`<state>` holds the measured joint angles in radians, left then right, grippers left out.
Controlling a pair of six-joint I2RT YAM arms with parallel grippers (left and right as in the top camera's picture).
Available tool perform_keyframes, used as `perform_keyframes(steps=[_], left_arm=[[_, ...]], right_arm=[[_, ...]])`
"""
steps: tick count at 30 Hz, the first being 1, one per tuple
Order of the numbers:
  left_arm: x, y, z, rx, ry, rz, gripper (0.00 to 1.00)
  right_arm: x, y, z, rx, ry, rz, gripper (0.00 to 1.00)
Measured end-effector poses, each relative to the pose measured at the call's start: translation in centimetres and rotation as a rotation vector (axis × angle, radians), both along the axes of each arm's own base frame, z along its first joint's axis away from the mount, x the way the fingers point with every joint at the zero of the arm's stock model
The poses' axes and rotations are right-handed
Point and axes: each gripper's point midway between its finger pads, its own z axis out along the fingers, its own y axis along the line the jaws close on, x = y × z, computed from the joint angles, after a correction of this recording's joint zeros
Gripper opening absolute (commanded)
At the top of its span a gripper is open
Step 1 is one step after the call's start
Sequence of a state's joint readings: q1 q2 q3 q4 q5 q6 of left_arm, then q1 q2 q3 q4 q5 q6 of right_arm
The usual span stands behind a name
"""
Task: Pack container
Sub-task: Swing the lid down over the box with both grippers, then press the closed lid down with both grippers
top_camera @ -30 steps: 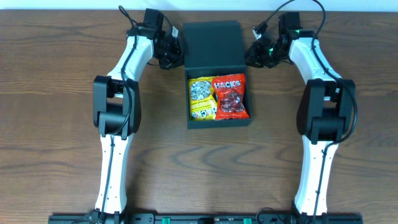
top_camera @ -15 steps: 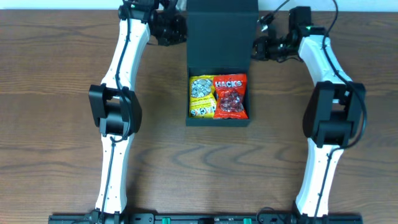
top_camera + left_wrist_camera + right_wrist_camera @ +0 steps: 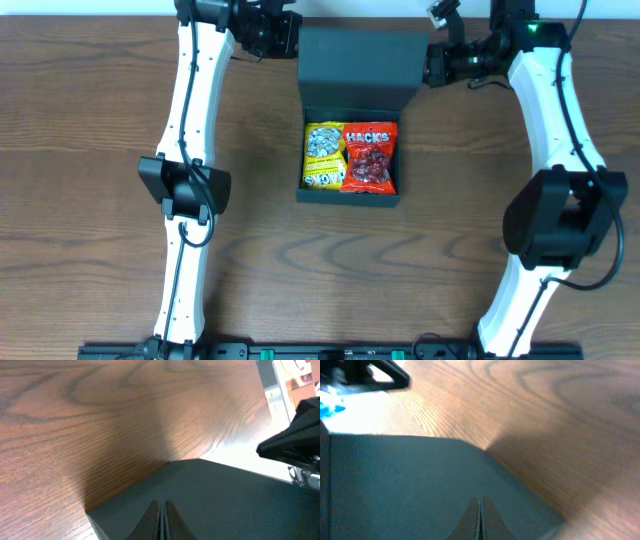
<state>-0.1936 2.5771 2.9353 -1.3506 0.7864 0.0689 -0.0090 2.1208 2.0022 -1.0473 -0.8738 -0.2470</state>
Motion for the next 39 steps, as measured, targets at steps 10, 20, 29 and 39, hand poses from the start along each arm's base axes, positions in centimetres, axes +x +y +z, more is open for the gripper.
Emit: perform_keyframes(steps=[10, 20, 29, 39], left_arm=[[-1.0, 1.7, 1.8, 0.06, -0.048, 0.006, 0.06], [-1.2, 3.6, 4.4, 0.162, -0.151, 0.055, 0.06], [-5.2, 1.4, 4.9, 0.209, -0.162, -0.115, 0.06], [-10.6, -5.6, -1.7, 0.127, -0.022, -0.495, 0.06]], right_arm=[[-1.7, -1.5, 1.9, -0.14, -0.064, 0.0, 0.01], [-3.3, -4.0, 7.3, -0.319, -0.221, -0.073, 0.02], [-8.8, -2.4, 6.0, -0.373, -0.067, 0.047, 0.01], [-15.3, -3.9, 9.4, -0.444, -0.222, -0.018, 0.02]])
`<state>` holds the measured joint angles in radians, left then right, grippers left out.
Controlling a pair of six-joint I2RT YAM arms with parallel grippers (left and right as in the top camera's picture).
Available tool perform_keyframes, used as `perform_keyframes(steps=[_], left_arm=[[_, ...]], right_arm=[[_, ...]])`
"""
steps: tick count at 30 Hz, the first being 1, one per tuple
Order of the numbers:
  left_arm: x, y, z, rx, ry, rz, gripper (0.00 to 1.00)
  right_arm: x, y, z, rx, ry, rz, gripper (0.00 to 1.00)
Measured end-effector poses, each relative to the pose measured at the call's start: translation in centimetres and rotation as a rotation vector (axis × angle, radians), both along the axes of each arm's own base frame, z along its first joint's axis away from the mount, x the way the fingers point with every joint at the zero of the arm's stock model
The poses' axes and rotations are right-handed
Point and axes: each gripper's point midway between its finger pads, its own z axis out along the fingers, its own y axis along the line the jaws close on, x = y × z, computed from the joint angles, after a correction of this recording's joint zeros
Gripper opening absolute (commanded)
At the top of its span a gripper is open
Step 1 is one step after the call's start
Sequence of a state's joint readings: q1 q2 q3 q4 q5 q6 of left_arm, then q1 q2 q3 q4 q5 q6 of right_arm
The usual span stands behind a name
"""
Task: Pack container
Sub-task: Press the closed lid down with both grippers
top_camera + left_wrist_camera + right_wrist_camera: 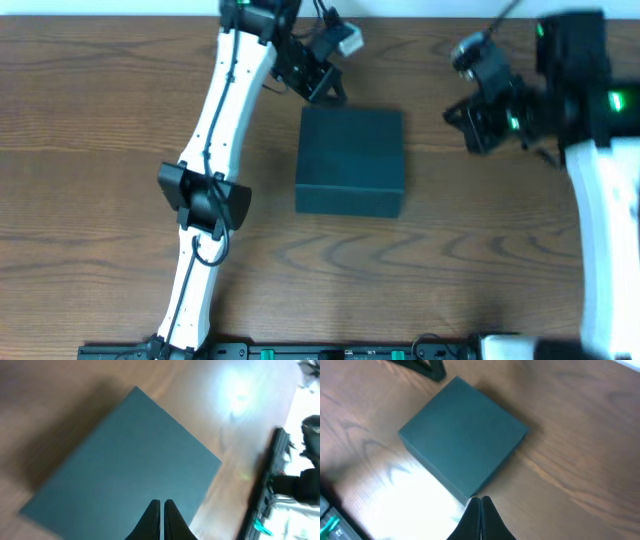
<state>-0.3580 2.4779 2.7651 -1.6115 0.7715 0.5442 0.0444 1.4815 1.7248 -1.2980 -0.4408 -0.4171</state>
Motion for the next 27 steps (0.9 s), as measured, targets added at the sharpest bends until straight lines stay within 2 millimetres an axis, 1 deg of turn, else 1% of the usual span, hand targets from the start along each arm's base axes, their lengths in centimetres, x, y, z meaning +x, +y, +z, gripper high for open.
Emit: perform_keyframes(steps=[2, 5, 9, 12, 14, 17, 19, 24, 27], left_arm=[[-1.0, -0.6, -1.3, 0.002, 0.044, -0.038, 0.06], [-2.6, -1.6, -3.0, 0.014, 0.101, -0.09, 0.06], [-5.0, -3.3, -4.8, 0.04, 0.152, -0.164, 0.06], [-6.6, -4.2, -6.0, 0.075, 0.185, -0.205, 0.06], [-7.8, -4.6, -7.1, 0.111, 0.211, -0.232, 0.06], [-9.1, -4.7, -8.5, 0.165, 0.237, -0.262, 0.06], [-9.5, -4.5, -9.1, 0.195, 0.241, -0.271, 0.06], [-9.1, -3.3, -10.0, 0.251, 0.242, -0.258, 0.06], [-8.6, -2.3, -10.8, 0.277, 0.254, -0.236, 0.06]], right_arm=[[-1.7, -0.3, -1.2, -0.001, -0.003, -0.019, 0.02], [-3.8, -0.5, -4.6, 0.006, 0.045, -0.057, 0.01], [-5.7, -0.6, -9.6, 0.025, 0.134, -0.103, 0.02], [-6.8, -0.5, -12.1, 0.04, 0.181, -0.129, 0.01], [-7.4, -0.3, -13.4, 0.062, 0.209, -0.134, 0.02], [-7.9, 0.3, -14.8, 0.103, 0.243, -0.139, 0.02], [-8.2, 0.6, -15.5, 0.125, 0.261, -0.147, 0.02], [-8.5, 1.3, -16.6, 0.159, 0.286, -0.16, 0.02], [-8.2, 3.0, -17.1, 0.177, 0.256, -0.136, 0.02]])
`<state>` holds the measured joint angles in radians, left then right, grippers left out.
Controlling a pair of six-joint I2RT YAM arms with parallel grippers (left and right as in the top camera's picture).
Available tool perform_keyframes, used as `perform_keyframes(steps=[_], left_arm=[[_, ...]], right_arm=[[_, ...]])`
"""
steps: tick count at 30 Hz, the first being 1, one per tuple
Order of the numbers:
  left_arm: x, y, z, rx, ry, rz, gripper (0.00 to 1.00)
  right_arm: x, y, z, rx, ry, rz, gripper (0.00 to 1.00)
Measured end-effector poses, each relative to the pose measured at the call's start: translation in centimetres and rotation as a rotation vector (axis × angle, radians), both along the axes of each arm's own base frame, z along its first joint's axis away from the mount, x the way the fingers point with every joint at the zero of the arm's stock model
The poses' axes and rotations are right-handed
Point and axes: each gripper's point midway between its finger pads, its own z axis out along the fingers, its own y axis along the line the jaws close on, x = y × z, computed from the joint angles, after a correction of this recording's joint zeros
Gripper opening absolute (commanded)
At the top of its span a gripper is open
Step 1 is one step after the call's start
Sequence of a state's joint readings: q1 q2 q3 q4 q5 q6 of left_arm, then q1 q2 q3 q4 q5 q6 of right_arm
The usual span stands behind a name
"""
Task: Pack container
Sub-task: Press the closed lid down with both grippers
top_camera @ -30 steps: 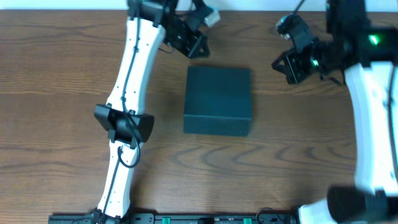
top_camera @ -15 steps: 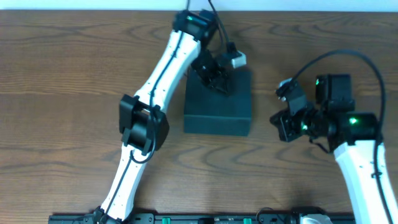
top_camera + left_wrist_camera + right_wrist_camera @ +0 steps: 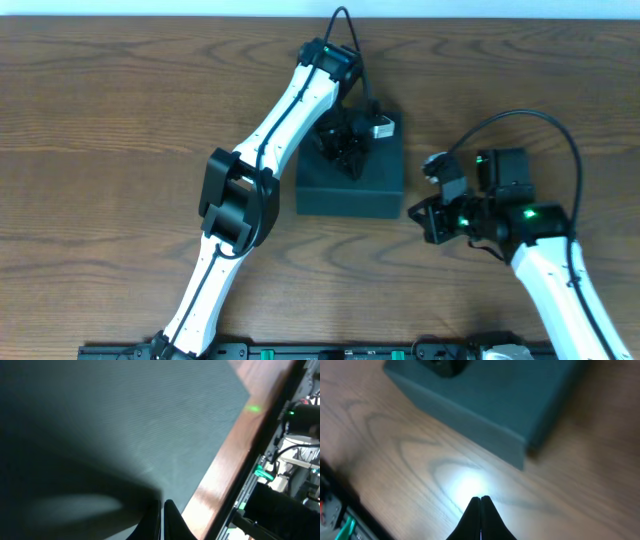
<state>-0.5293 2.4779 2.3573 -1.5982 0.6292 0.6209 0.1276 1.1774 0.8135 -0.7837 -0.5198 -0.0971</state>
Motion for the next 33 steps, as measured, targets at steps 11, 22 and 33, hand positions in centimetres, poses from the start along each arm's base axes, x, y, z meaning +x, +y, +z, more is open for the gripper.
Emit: perform_keyframes(steps=[11, 22, 33], left_arm=[[0.5, 0.8, -1.2, 0.004, 0.021, 0.044, 0.06], [0.5, 0.8, -1.2, 0.006, 0.023, 0.046, 0.06], [0.5, 0.8, -1.2, 0.005, 0.022, 0.047, 0.06]], right_arm=[[-0.6, 5.2, -5.0, -0.011, -0.047, -0.095, 0.02], [1.9, 3.9, -6.6, -0.1, -0.194, -0.396, 0.02], [3.5, 4.1, -9.3, -0.106, -0.182, -0.474, 0.02]])
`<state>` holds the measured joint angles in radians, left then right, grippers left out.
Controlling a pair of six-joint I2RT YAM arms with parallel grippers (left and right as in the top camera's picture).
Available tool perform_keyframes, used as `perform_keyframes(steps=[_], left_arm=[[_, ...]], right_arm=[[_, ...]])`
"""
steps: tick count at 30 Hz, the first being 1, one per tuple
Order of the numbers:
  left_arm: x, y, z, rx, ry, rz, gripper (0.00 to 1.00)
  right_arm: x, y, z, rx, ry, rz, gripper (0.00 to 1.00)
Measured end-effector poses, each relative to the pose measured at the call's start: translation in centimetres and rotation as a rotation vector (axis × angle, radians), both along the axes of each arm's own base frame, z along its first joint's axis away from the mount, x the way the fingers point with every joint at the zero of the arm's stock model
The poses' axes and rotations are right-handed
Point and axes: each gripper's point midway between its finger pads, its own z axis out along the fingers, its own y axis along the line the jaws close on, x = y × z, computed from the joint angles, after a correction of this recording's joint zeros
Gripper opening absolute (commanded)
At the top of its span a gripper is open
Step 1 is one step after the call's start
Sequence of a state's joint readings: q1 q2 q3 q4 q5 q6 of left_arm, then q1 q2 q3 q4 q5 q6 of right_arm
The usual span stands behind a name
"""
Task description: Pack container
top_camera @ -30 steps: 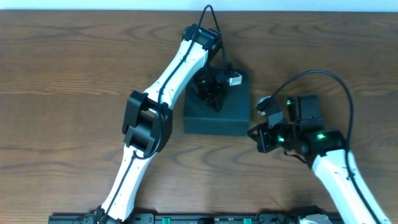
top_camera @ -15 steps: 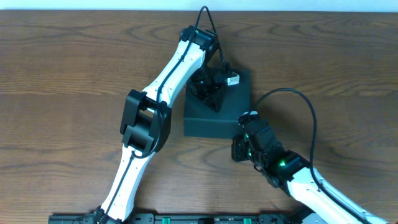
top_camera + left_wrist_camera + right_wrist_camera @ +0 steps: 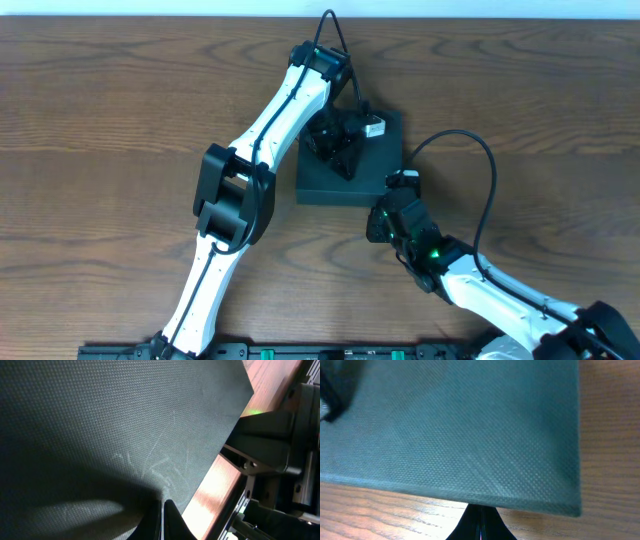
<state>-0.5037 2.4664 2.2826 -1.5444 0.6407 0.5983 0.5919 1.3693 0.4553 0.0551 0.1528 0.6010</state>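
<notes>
The dark green box sits closed at the middle of the table, so its contents are hidden. My left gripper is shut and rests tips-down on the lid, near the lid's front edge in the left wrist view. Also shut, my right gripper is low at the box's front right corner. In the right wrist view its tips meet the bottom of the box's front wall. Neither gripper holds anything.
The brown wooden table surrounds the box. The left arm reaches in from the far side over the box's left half. The right arm lies along the table at the front right, its cable looping beside the box.
My right gripper has moved left from beside the box's right front to its front right corner, close against the front wall. The left gripper stays shut on the lid, shifted slightly.
The box stood open with a yellow and a red snack bag inside, both shut grippers at the raised lid's far corners. Then the lid was down and both grippers were clear of it. Later the left gripper was on the lid, and now the right is at the front wall.
</notes>
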Motion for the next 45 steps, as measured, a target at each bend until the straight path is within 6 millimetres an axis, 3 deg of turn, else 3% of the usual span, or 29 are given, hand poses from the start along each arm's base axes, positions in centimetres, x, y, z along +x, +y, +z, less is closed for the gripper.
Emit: perform_keyframes(steps=[3, 6, 8, 11, 13, 16, 20, 24, 27, 33, 34, 35, 36, 42, 45], left_arm=[[0.0, 0.0, 0.0, 0.005, 0.005, 0.01, 0.06], [0.1, 0.0, 0.2, 0.014, 0.004, 0.027, 0.06], [0.5, 0.2, 0.5, 0.027, -0.021, 0.037, 0.06], [1.4, 1.1, 2.4, 0.044, -0.098, 0.062, 0.06], [2.1, 2.4, 5.4, 0.052, -0.186, 0.085, 0.06], [2.2, 5.0, 12.2, 0.029, -0.348, 0.15, 0.06], [0.3, 8.8, 20.6, -0.015, -0.528, 0.245, 0.06], [-1.9, 12.1, 25.4, -0.058, -0.676, 0.337, 0.06], [-4.2, 13.7, 25.1, -0.071, -0.753, 0.373, 0.06], [-9.4, 15.8, 18.2, -0.031, -0.71, 0.414, 0.06], [-10.2, 16.0, 17.4, -0.028, -0.702, 0.424, 0.06], [-10.8, 16.3, 16.9, -0.028, -0.697, 0.433, 0.2], [-11.4, 16.5, 16.8, -0.03, -0.7, 0.443, 0.98], [-12.1, 16.7, 17.7, -0.051, -0.685, 0.556, 0.95], [-12.2, 16.8, 17.5, -0.045, -0.665, 0.578, 0.95]], right_arm=[[-1.1, 0.0, -0.1, -0.001, 0.049, 0.027, 0.02], [-2.7, -0.2, 1.9, -0.01, 0.091, 0.072, 0.02], [-2.8, -0.2, 5.4, -0.001, 0.038, 0.103, 0.02], [-2.0, 0.2, 13.1, 0.033, -0.154, 0.164, 0.02], [-2.1, -0.2, 18.0, 0.038, -0.287, 0.206, 0.01], [-3.0, -2.1, 21.8, -0.007, -0.371, 0.222, 0.02], [-4.5, -4.9, 22.0, -0.103, -0.297, 0.213, 0.02], [-6.9, -6.8, 21.5, -0.169, -0.183, 0.219, 0.02], [-9.5, -8.1, 21.4, -0.178, -0.144, 0.222, 0.02], [-14.6, -10.0, 22.8, -0.088, -0.229, 0.198, 0.02], [-15.1, -10.0, 23.2, -0.067, -0.257, 0.2, 0.1], [-15.6, -10.1, 23.5, -0.046, -0.283, 0.202, 0.62], [-15.9, -10.1, 23.8, -0.028, -0.298, 0.196, 0.99], [-16.0, -9.9, 24.5, 0.028, -0.325, 0.176, 0.99], [-14.8, -9.1, 27.1, 0.115, -0.418, 0.151, 0.99]])
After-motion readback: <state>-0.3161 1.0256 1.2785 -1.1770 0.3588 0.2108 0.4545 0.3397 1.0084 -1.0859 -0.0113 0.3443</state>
